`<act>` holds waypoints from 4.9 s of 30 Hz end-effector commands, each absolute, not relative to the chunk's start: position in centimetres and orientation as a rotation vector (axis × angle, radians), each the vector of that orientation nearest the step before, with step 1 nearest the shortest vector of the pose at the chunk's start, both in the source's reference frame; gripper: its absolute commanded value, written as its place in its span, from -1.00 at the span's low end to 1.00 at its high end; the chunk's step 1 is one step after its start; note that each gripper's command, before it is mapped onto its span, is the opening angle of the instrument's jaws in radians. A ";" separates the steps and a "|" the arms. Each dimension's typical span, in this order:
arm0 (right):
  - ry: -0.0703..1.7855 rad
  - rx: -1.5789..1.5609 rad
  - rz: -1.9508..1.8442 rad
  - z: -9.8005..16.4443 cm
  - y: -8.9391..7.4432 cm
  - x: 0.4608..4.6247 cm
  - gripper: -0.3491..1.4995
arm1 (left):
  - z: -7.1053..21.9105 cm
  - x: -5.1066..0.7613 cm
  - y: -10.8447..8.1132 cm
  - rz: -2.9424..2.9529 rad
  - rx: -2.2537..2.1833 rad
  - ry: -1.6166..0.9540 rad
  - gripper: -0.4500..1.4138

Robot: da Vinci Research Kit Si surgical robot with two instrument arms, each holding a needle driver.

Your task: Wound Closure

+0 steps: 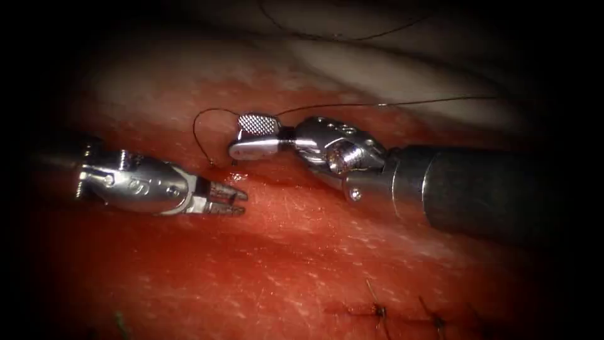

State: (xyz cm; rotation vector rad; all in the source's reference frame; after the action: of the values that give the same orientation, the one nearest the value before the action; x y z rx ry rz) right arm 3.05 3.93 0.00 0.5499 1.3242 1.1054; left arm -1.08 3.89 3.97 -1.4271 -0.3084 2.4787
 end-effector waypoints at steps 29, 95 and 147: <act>1.264 0.592 0.908 -0.2 3.5 2.97 0.67 | 2.7 -0.85 4.0 1.701 -1.579 -1.279 -0.89; 1.176 0.682 0.756 -1.4 2.7 3.82 -1.00 | 2.5 -0.06 4.2 2.133 -1.799 -0.512 -0.89; 1.292 0.530 0.410 -2.0 2.2 3.83 -1.00 | 2.9 0.48 4.4 2.154 -1.743 -0.357 -0.89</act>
State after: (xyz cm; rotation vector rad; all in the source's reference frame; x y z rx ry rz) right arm 3.70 2.26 -2.00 0.5304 1.2857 0.4150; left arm 0.53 4.43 2.83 -1.7430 -0.3539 2.1561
